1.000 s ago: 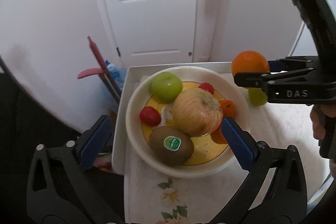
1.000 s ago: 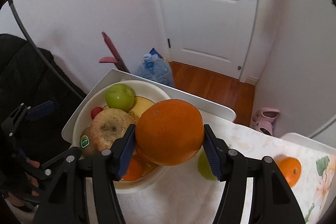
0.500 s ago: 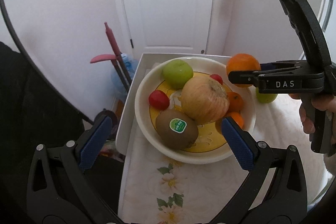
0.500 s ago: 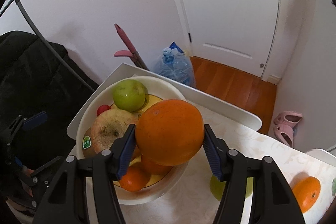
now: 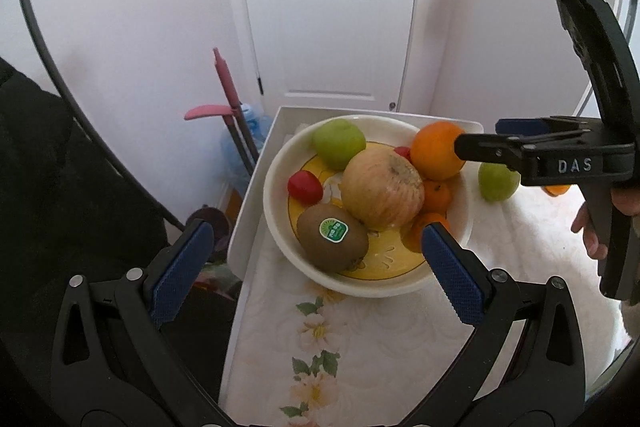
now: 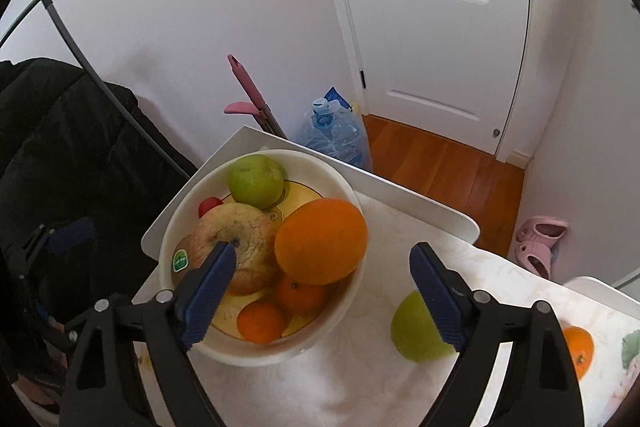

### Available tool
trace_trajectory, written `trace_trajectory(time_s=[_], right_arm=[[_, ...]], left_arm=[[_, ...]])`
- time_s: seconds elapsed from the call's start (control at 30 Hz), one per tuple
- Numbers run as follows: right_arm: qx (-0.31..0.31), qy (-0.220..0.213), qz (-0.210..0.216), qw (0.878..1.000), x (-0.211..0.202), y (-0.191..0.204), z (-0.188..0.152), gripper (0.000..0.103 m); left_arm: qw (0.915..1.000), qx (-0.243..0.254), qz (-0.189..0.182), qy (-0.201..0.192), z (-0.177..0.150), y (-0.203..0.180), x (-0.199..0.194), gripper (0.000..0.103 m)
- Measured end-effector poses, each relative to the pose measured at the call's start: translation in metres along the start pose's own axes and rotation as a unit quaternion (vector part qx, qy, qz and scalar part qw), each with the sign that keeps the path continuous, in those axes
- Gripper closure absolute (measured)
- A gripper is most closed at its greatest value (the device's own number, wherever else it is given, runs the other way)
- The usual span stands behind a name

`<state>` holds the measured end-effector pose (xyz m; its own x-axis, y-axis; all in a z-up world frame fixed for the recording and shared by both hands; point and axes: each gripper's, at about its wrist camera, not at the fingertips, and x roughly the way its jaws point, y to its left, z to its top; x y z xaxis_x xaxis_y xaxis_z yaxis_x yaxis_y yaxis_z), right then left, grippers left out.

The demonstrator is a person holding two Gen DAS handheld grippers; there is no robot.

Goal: Organize fruits
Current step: 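Move both open grippers toward the last green apple and orange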

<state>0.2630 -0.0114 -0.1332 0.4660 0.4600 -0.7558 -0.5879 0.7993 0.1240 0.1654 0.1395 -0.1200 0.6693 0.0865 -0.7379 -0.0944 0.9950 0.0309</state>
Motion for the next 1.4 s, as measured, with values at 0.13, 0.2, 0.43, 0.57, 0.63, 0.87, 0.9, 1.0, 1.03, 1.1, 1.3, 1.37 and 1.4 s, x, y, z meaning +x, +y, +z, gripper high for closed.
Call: trace_trajectory(time_s=[0.13,0.2,0.43,0.57,0.63,0.87,0.9,1.0,1.03,1.1,1.3,1.37,1.4], right_arm=[[0.003,-0.006,-0.003,1.000,-0.016,0.006,-0.004,0.017],[0.005,-0.010,-0.007,1.000,-0.025,0.010,-0.006,0.017],[0.012,-0.029,-0.032,0.999,-0.062,0.022,-0.016,0.012],[0.026,-0.042,-0.046,0.998,-0.083,0.024,-0.024,0.000],[0.036,-0.044,-0.058,0.997,-0.093,0.023,-0.029,0.000],[0.069,-0.053,-0.103,0.991,-0.122,0.008,-0.047,0.000],[0.073,-0.055,-0.108,0.990,-0.125,0.005,-0.049,0.000],[0.086,-0.062,-0.127,0.986,-0.136,-0.007,-0.059,0.000],[0.090,-0.062,-0.131,0.985,-0.141,-0.014,-0.063,0.000],[0.092,-0.060,-0.135,0.985,-0.144,-0.025,-0.068,0.000],[0.093,-0.052,-0.125,0.986,-0.144,-0.064,-0.083,0.000],[0.085,-0.051,-0.126,0.987,-0.144,-0.076,-0.087,0.000],[0.081,-0.049,-0.126,0.987,-0.144,-0.081,-0.089,0.000]], left_arm=[[0.9999,0.007,0.002,-0.010,0.003,0.000,-0.015,0.000],[0.9998,0.011,0.004,-0.014,0.005,0.000,-0.023,0.000],[0.9991,0.029,-0.002,-0.030,0.011,0.000,-0.051,0.000],[0.9984,0.039,-0.015,-0.039,0.015,-0.002,-0.063,0.000],[0.9978,0.045,-0.025,-0.042,0.018,-0.006,-0.066,0.000],[0.9946,0.068,-0.065,-0.046,0.025,-0.028,-0.064,0.000],[0.9940,0.072,-0.068,-0.046,0.026,-0.033,-0.062,0.000],[0.9933,0.079,-0.071,-0.045,0.028,-0.050,-0.058,0.000],[0.9932,0.080,-0.072,-0.044,0.029,-0.056,-0.056,0.000],[0.9930,0.079,-0.076,-0.044,0.029,-0.071,-0.052,0.000],[0.9949,0.071,-0.056,-0.045,0.027,-0.117,-0.035,0.000],[0.9957,0.065,-0.051,-0.043,0.026,-0.131,-0.027,0.000],[0.9961,0.061,-0.049,-0.041,0.025,-0.137,-0.022,0.000]])
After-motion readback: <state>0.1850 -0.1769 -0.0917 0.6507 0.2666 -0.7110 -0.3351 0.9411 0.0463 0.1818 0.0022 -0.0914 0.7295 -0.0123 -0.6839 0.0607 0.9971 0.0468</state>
